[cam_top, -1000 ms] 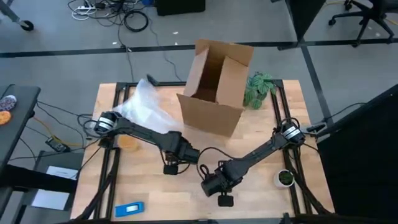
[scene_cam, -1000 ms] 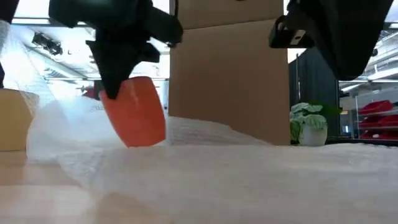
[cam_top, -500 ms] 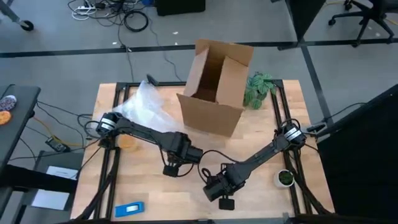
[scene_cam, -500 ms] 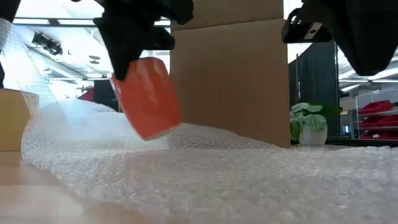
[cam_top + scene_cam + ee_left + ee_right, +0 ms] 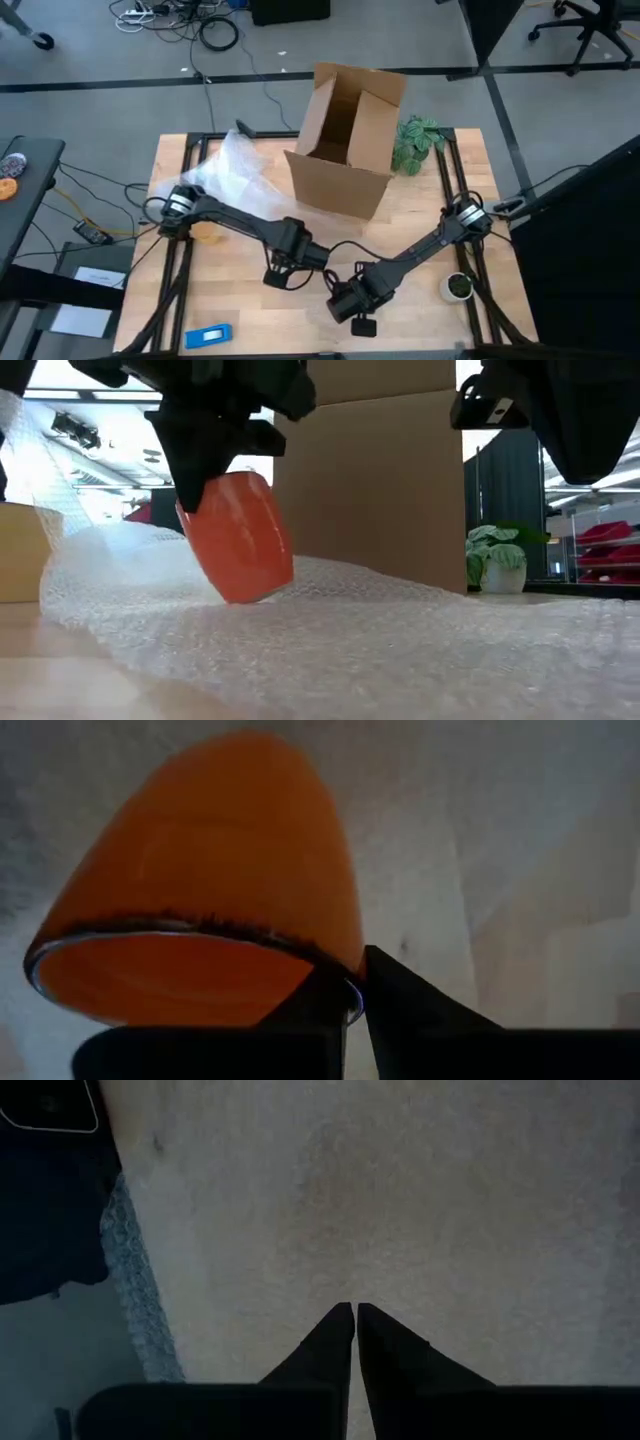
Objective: Wrap mug
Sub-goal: Wrap the orange mug with transparent bubble wrap
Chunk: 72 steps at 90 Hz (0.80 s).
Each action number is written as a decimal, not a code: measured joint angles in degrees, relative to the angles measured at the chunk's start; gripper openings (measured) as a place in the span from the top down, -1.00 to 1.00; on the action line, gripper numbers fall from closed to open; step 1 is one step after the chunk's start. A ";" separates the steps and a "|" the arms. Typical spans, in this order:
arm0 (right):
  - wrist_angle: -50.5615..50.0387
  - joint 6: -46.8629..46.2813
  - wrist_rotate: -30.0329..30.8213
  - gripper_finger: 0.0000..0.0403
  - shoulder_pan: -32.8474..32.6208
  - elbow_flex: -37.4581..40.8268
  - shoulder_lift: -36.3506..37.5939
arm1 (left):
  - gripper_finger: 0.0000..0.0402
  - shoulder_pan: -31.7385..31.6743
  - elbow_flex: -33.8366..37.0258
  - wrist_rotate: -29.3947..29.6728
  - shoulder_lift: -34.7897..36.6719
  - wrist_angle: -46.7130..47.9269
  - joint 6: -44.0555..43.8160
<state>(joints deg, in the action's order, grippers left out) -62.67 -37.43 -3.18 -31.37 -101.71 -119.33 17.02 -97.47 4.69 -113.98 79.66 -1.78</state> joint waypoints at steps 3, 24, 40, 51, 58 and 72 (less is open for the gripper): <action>0.00 -0.01 0.05 1.00 0.05 0.00 0.00 | 0.95 0.00 -0.24 -0.02 -0.08 0.85 -0.16; 0.00 0.09 0.68 1.00 0.33 0.00 0.00 | 0.90 0.02 -1.23 -0.04 -0.12 0.97 -0.38; 0.03 -0.05 0.81 1.00 0.37 0.00 0.00 | 0.76 0.01 -1.29 -0.02 -0.10 0.44 -1.42; 0.04 -0.06 0.80 1.00 0.37 0.00 0.00 | 0.60 0.00 -1.29 0.00 -0.08 -0.55 -1.88; 0.05 -0.06 0.82 1.00 0.37 0.00 0.00 | 0.52 0.02 -1.29 0.00 -0.08 -0.76 -1.89; 0.06 -0.10 0.80 1.00 0.37 0.00 0.00 | 0.41 0.02 -1.75 0.31 -0.08 -0.45 -2.37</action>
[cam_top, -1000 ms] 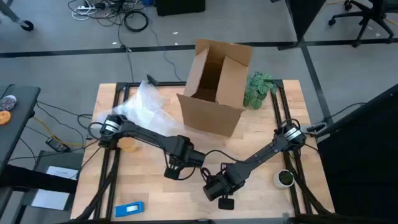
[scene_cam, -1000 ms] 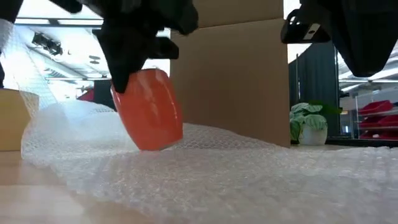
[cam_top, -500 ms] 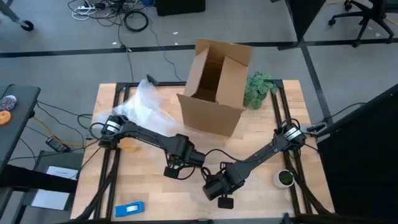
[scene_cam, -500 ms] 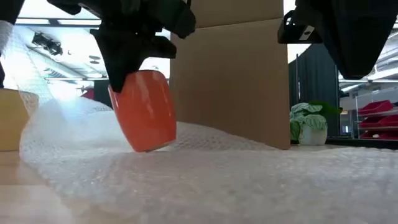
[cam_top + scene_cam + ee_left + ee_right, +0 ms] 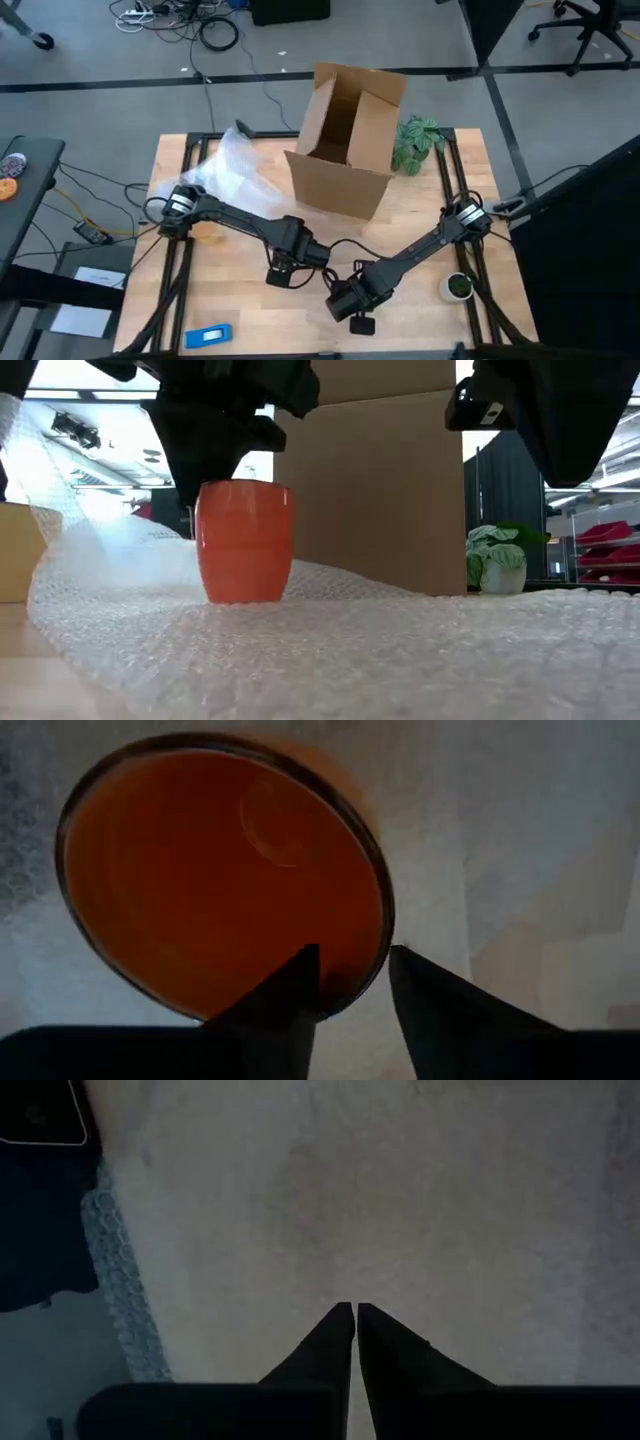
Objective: Wrap mug
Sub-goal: Wrap the orange mug with transparent bubble wrap
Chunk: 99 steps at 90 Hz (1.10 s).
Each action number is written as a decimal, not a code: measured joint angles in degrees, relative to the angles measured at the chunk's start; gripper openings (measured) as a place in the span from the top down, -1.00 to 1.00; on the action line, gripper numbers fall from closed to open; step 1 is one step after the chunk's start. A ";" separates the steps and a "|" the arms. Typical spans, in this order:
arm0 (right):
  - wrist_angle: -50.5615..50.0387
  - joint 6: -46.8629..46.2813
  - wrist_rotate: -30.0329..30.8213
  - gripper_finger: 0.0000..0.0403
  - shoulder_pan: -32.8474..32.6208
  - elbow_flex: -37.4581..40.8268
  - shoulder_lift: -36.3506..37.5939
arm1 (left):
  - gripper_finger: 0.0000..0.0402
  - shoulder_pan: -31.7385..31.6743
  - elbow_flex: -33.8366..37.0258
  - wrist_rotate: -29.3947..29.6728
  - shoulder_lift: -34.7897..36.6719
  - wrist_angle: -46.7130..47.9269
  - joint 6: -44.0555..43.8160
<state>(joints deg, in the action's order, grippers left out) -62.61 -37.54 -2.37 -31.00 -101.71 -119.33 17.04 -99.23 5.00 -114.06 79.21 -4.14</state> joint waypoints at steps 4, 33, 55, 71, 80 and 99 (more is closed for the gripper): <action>0.03 0.00 0.00 1.00 0.01 0.00 0.00 | 0.40 0.02 -0.72 0.81 0.00 -0.23 -1.05; -1.92 -0.09 0.55 1.00 0.05 -1.22 0.01 | 0.38 2.47 -2.79 4.60 3.70 -0.94 -3.90; -3.78 0.06 6.16 1.00 -1.88 -5.75 0.11 | 0.38 8.17 -2.70 13.29 10.40 -0.38 -10.39; -3.64 -5.59 7.32 1.00 -6.61 -4.96 0.11 | 0.38 16.43 -0.98 23.64 15.68 -0.62 -18.68; -3.49 -11.99 7.34 1.00 -9.55 -4.25 0.09 | 0.38 21.18 3.39 27.13 19.32 -1.17 -25.08; -3.31 -26.76 2.37 0.91 -15.64 1.43 0.11 | 0.38 28.27 17.86 31.71 25.81 -10.63 -37.39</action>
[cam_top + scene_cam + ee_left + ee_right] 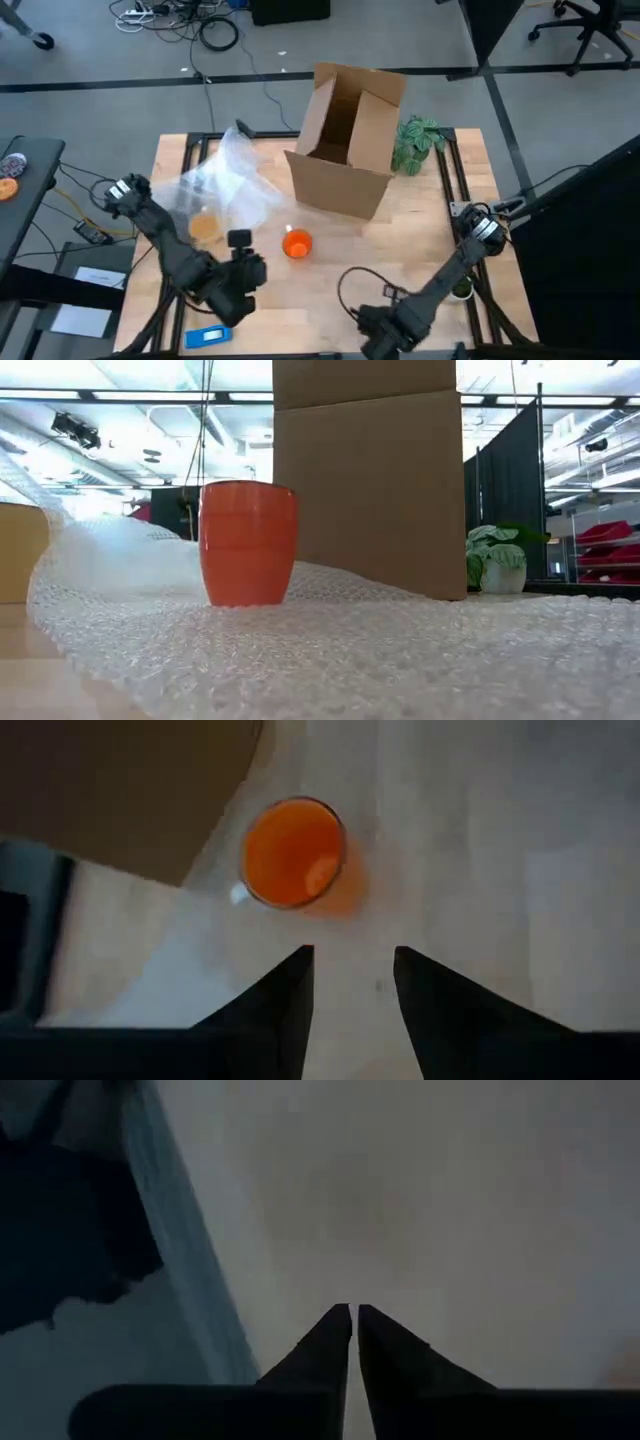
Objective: Wrap mug
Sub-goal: Wrap the orange mug with transparent bubble wrap
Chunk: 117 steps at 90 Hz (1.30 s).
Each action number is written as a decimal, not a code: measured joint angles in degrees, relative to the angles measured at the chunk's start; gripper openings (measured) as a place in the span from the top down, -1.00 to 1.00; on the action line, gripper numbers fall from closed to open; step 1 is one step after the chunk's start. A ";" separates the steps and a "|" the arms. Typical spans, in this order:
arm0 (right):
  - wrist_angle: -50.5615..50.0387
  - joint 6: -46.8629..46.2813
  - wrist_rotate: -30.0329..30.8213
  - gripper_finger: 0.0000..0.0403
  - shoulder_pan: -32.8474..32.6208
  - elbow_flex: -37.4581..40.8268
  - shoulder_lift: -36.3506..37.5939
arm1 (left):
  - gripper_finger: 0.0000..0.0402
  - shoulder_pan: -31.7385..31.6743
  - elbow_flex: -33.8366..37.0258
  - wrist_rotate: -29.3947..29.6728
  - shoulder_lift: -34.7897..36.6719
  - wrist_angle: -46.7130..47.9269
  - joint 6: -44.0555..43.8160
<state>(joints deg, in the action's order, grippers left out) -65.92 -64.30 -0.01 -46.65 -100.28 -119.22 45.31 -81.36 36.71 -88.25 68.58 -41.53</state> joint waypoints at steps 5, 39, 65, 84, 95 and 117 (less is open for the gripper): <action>1.76 -3.59 -3.51 0.86 -1.14 2.74 0.00 | 0.38 0.86 3.57 0.21 0.69 -3.48 -1.65; 17.04 -12.17 -14.03 0.38 -1.35 17.19 0.16 | 0.38 3.68 17.77 6.17 0.76 -34.02 6.06; 17.90 -3.58 -10.02 0.89 3.96 16.89 0.17 | 0.38 4.58 28.20 10.38 0.75 -69.91 23.32; 18.07 3.16 -2.88 0.99 6.60 10.49 -0.35 | 0.38 4.58 33.06 12.66 0.75 -82.69 29.26; 16.28 6.87 0.15 1.00 7.71 5.61 -0.31 | 0.38 4.54 34.45 12.96 0.74 -83.78 29.34; 1.66 8.32 7.30 1.00 7.90 -5.82 -0.22 | 0.38 4.27 34.82 13.20 0.72 -84.39 29.35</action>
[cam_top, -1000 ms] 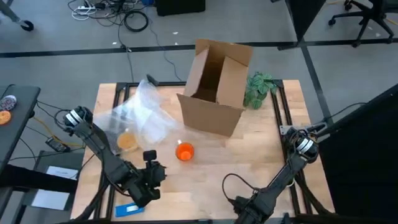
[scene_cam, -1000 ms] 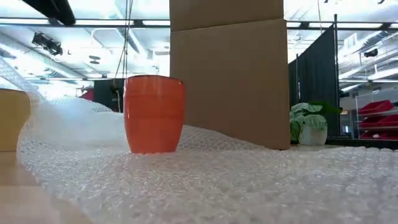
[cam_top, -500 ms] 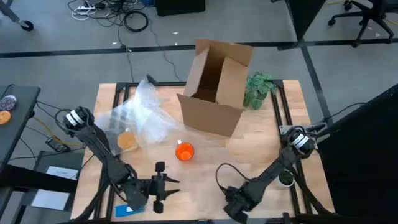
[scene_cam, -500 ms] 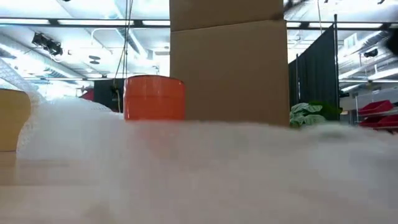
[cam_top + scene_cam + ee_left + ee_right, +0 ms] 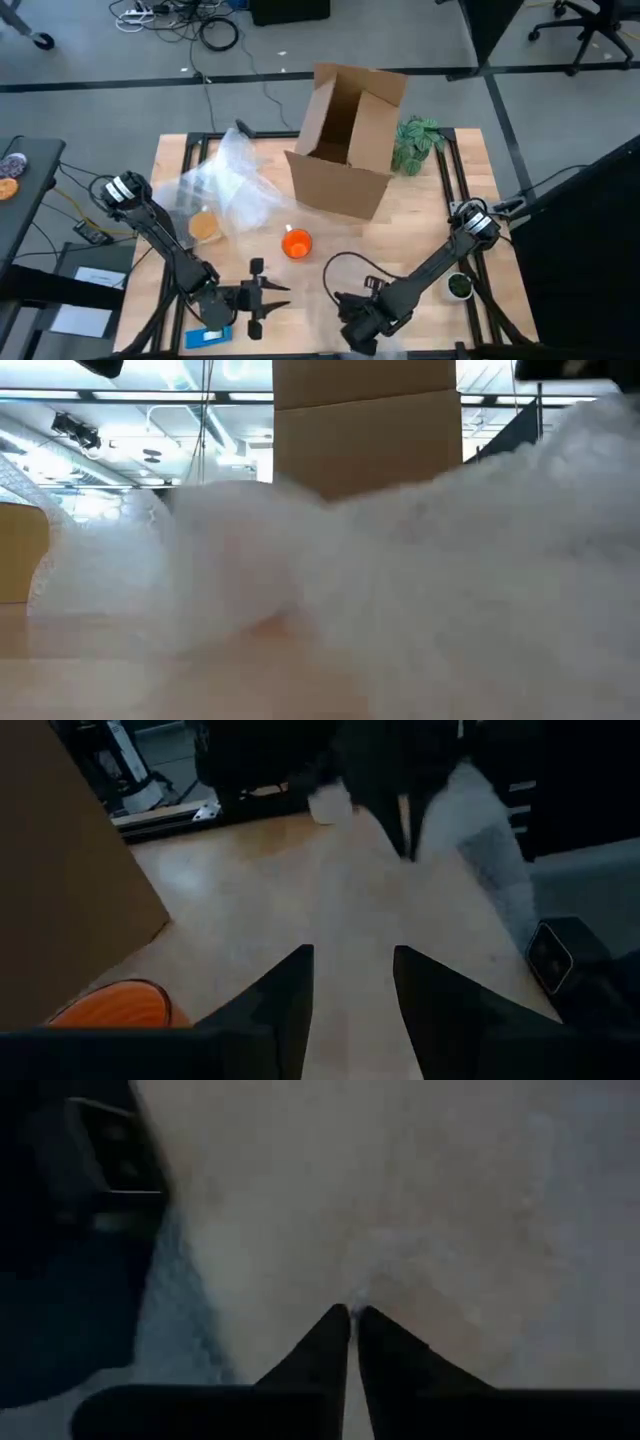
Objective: Wrap mug
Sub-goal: Wrap the orange mug with transparent bubble wrap
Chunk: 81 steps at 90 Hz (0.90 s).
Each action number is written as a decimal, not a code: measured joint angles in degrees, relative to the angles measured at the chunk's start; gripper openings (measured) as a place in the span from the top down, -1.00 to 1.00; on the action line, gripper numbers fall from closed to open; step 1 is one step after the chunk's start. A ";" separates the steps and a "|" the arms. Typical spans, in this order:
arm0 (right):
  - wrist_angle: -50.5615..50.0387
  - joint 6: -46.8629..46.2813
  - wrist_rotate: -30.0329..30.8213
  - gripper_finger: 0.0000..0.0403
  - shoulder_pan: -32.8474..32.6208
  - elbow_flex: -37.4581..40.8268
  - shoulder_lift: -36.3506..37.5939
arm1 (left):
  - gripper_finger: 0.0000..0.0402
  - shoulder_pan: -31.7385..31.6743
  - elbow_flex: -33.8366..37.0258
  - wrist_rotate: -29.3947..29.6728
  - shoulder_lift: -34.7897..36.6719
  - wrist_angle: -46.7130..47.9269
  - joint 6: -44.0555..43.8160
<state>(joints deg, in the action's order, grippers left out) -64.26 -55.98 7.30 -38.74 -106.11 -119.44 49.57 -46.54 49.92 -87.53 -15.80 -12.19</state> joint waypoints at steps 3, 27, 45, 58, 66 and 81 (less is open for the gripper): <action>-2.02 -0.60 0.58 1.00 -0.20 -1.33 0.00 | 0.38 -0.08 0.00 0.04 0.00 -0.14 0.00; -9.69 0.50 5.46 1.00 -0.88 -11.14 0.02 | 0.38 -1.54 0.00 0.12 0.00 -0.51 0.13; -9.97 4.94 7.98 1.00 -0.96 -18.19 0.09 | 0.36 -3.13 0.00 0.55 0.00 -2.64 0.15; -10.79 8.97 8.14 1.00 -0.90 -22.63 0.09 | 0.29 -3.98 0.00 -1.12 0.00 -3.09 0.03; -12.12 11.15 8.16 1.00 -0.92 -25.75 0.11 | 0.25 -4.27 0.00 -4.30 0.00 -3.20 -0.02; -12.39 14.80 9.39 1.00 -0.87 -28.96 0.25 | 0.24 -1.93 0.00 -7.92 -0.02 -6.95 2.35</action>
<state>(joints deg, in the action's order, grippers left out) -76.65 -41.18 16.69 -39.61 -135.07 -119.18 47.65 -46.54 41.99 -87.55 -22.75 -9.83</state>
